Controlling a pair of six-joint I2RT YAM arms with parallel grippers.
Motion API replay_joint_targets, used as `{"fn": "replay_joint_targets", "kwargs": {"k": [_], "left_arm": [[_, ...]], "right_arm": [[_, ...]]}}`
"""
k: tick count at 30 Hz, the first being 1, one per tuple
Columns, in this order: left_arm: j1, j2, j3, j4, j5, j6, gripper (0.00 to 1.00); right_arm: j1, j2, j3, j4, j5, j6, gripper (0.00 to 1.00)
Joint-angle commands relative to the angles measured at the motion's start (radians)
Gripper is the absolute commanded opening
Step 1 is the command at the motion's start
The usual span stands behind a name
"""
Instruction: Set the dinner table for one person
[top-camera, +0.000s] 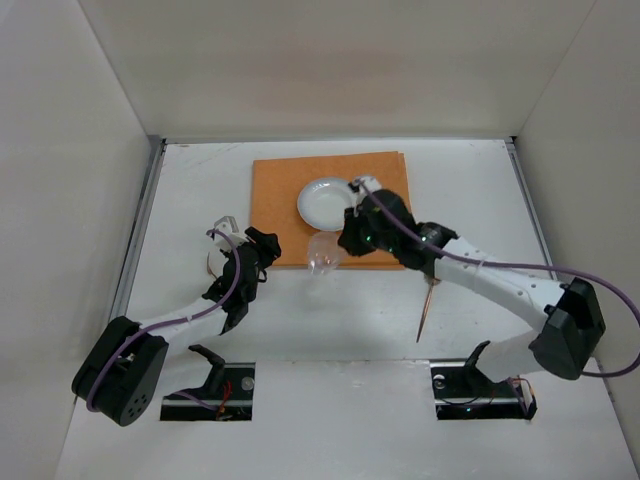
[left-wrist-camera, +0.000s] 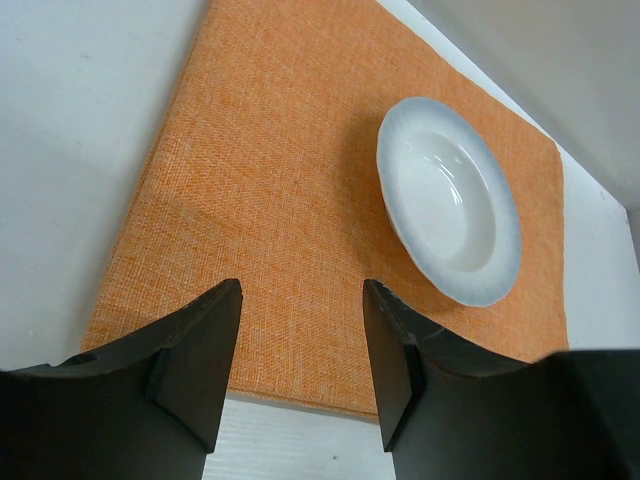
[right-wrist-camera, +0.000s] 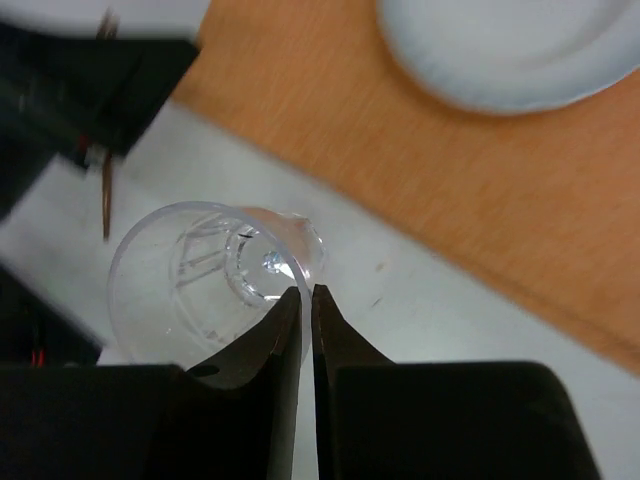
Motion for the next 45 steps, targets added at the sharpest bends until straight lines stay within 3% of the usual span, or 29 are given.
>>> {"fn": "replay_joint_targets", "kwargs": {"k": [1, 8, 16, 39, 42, 45], "left_arm": [[-0.005, -0.006, -0.004, 0.051, -0.010, -0.007, 0.49], [-0.002, -0.020, -0.006, 0.045, -0.008, -0.006, 0.49], [0.012, -0.020, -0.007, 0.043, -0.016, 0.005, 0.49], [0.012, 0.006, 0.005, 0.043, -0.007, 0.013, 0.50], [0.012, 0.007, 0.005, 0.045, -0.011, 0.016, 0.50], [0.017, 0.003, 0.004, 0.043, -0.007, 0.011, 0.51]], "right_arm": [[-0.171, -0.005, 0.109, 0.160, 0.005, -0.023, 0.13], [-0.485, 0.297, 0.417, 0.169, 0.027, 0.000, 0.11], [-0.627, 0.588, 0.733, 0.011, 0.090, 0.016, 0.11], [-0.640, 0.830, 0.931, -0.147, 0.171, -0.036, 0.12], [-0.640, 0.850, 0.953, -0.156, 0.160, -0.046, 0.19], [-0.640, 0.858, 0.963, -0.156, 0.146, -0.053, 0.35]]}}
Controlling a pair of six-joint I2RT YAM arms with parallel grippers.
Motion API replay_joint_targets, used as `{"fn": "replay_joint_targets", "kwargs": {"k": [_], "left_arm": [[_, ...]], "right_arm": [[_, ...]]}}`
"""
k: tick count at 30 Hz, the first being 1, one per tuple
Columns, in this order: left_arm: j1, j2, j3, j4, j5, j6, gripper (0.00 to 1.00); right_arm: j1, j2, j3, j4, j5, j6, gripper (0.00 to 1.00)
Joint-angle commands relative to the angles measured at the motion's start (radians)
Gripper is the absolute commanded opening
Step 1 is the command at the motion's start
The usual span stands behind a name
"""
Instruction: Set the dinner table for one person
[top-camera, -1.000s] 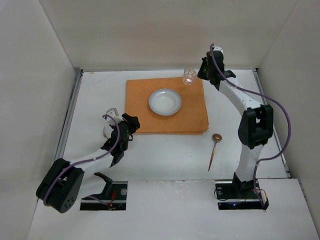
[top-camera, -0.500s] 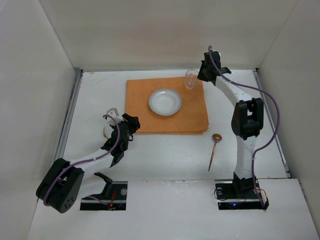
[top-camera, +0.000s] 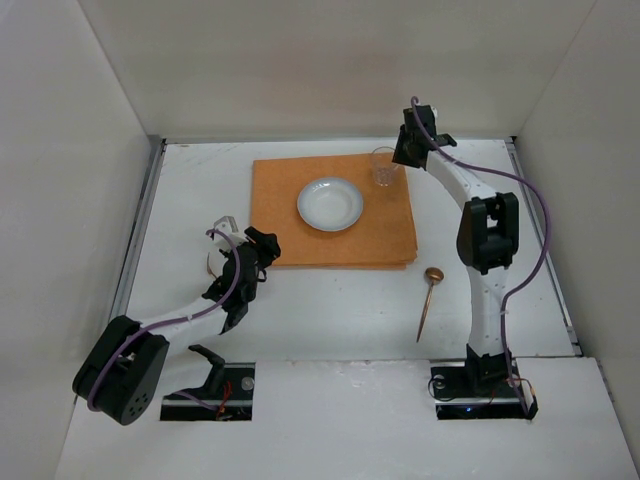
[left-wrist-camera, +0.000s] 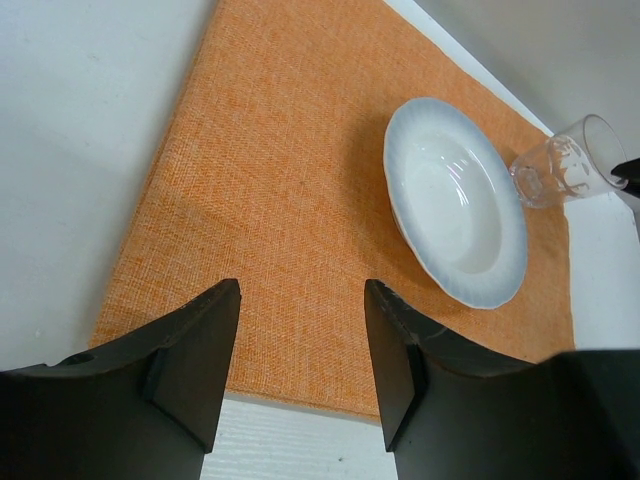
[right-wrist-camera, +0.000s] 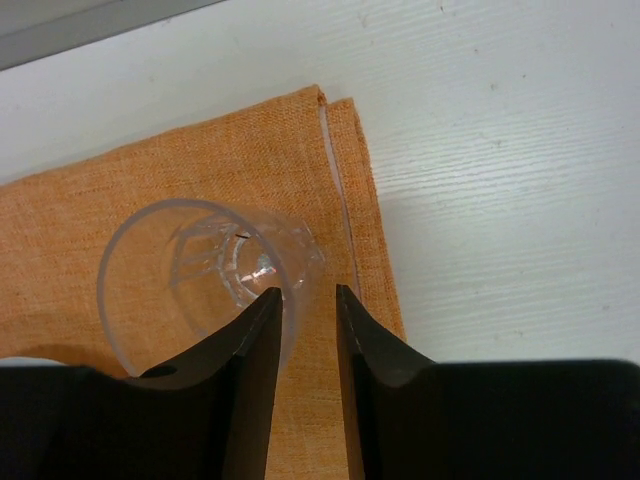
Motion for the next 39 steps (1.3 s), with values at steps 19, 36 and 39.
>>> {"fn": "replay_joint_targets", "kwargs": {"k": [19, 36, 39], "left_arm": [[-0.005, 0.026, 0.016, 0.050, 0.021, -0.001, 0.51], [-0.020, 0.053, 0.027, 0.056, 0.050, -0.029, 0.51], [-0.020, 0.037, 0.024, 0.054, 0.058, -0.032, 0.51]], "right_arm": [[0.006, -0.679, -0.754, 0.341, 0.037, 0.168, 0.38], [0.170, -1.533, -1.591, -0.008, 0.128, 0.585, 0.27], [0.191, -1.455, -1.579, -0.014, 0.085, 0.559, 0.32]]}}
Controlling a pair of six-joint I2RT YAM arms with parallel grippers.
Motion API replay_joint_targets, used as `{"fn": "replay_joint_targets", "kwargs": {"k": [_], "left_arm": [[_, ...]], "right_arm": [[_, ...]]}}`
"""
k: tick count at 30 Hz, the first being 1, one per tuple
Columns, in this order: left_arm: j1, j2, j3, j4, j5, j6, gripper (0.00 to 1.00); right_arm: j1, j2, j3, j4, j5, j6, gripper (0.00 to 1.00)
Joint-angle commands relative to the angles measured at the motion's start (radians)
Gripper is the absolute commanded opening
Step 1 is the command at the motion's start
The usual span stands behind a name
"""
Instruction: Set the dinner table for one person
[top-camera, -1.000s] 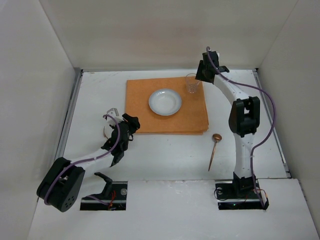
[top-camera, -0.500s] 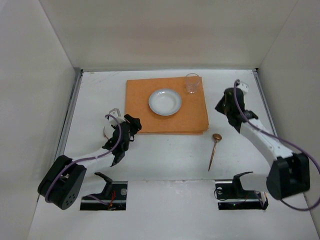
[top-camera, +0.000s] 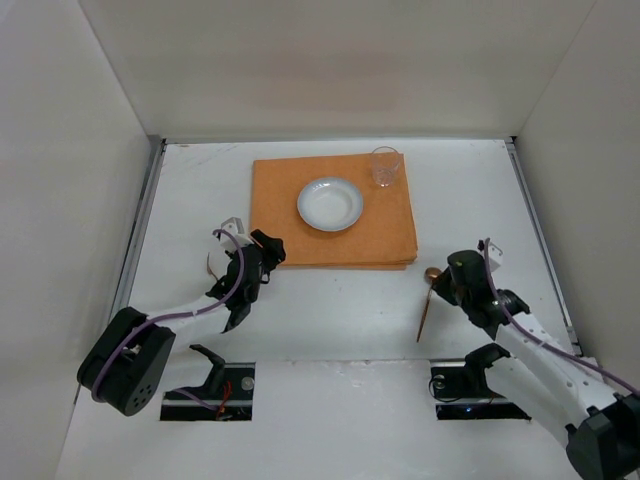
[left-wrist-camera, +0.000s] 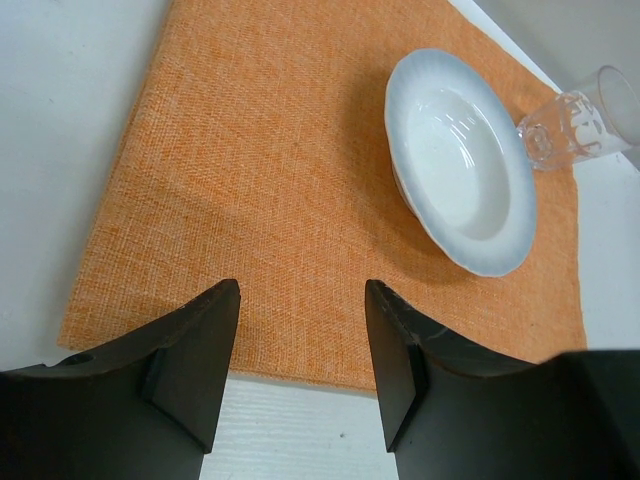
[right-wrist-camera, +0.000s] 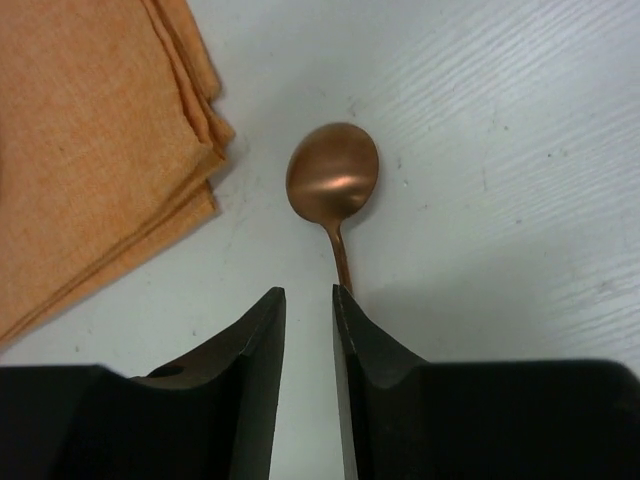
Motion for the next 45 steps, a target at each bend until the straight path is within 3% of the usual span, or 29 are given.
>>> {"fn": "replay_joint_targets", "kwargs": {"k": [1, 9, 25, 35, 40, 45], "left_arm": [[-0.004, -0.017, 0.022, 0.055, 0.003, -0.009, 0.51], [0.016, -0.035, 0.014, 0.046, 0.007, -0.014, 0.51], [0.039, -0.021, 0.011, 0.047, 0.020, -0.024, 0.51], [0.045, -0.023, 0.008, 0.050, 0.030, -0.029, 0.51], [0.045, -0.012, 0.013, 0.053, 0.040, -0.037, 0.51], [0.053, -0.024, 0.010, 0.047, 0.041, -0.037, 0.51]], "right_arm": [[0.037, 0.084, 0.019, -0.030, -0.062, 0.028, 0.32], [0.096, 0.293, 0.058, 0.002, -0.073, 0.026, 0.28], [0.097, 0.373, 0.108, -0.012, -0.087, -0.044, 0.12], [0.128, 0.307, 0.300, -0.171, 0.004, -0.170, 0.09], [0.153, 0.400, 0.444, -0.115, -0.001, -0.283, 0.09], [0.186, 0.569, 0.567, 0.075, -0.078, -0.377, 0.10]]}}
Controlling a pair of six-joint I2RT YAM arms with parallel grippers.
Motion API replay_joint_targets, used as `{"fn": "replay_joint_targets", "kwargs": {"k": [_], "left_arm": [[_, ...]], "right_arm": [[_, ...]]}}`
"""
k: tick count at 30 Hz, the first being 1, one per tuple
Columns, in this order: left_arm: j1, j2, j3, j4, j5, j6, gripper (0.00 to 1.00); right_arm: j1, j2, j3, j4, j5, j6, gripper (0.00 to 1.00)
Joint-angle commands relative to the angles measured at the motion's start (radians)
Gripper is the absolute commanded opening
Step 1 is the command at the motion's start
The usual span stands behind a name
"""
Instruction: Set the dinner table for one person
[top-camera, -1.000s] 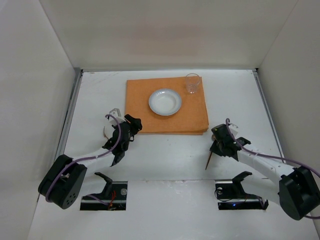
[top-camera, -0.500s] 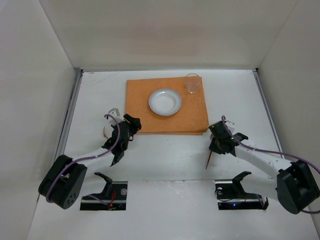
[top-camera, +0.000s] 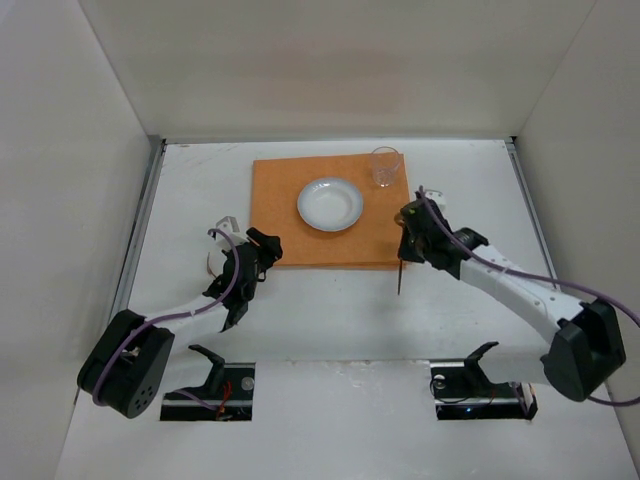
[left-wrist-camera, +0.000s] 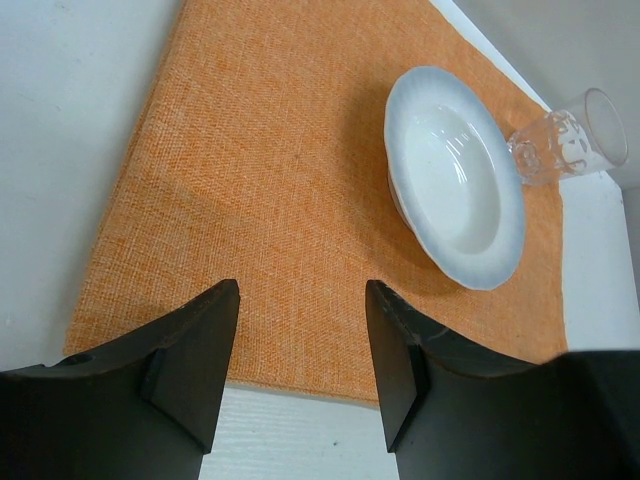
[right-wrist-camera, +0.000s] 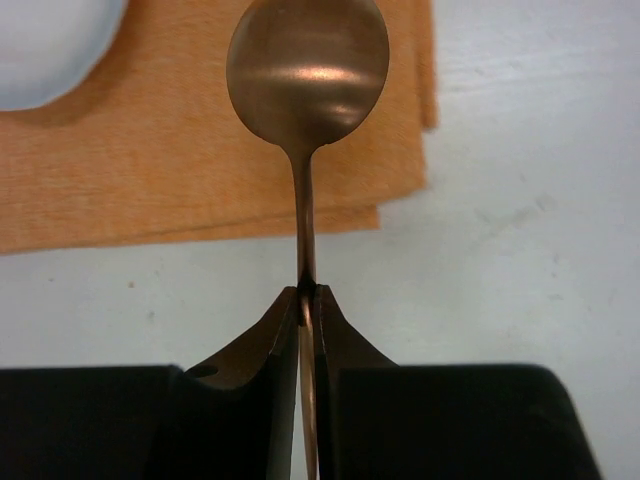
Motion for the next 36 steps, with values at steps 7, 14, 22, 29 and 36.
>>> {"fn": "replay_joint_targets", "kwargs": {"k": [7, 14, 22, 29, 36], "left_arm": [[0.004, -0.013, 0.008, 0.048, -0.001, -0.004, 0.51], [0.010, -0.023, 0.005, 0.045, -0.004, -0.001, 0.51], [0.005, 0.011, 0.014, 0.054, 0.002, -0.003, 0.51], [0.013, 0.005, 0.011, 0.050, 0.000, -0.006, 0.51], [0.014, 0.007, 0.013, 0.051, 0.003, -0.007, 0.51]], "right_arm": [[-0.048, 0.355, 0.304, 0.273, -0.213, -0.249, 0.10], [-0.127, 0.511, 0.400, 0.276, -0.247, -0.269, 0.09], [-0.167, 0.560, 0.352, 0.307, -0.253, -0.257, 0.09], [-0.162, 0.620, 0.357, 0.290, -0.233, -0.252, 0.10], [-0.170, 0.646, 0.355, 0.304, -0.208, -0.241, 0.11]]}}
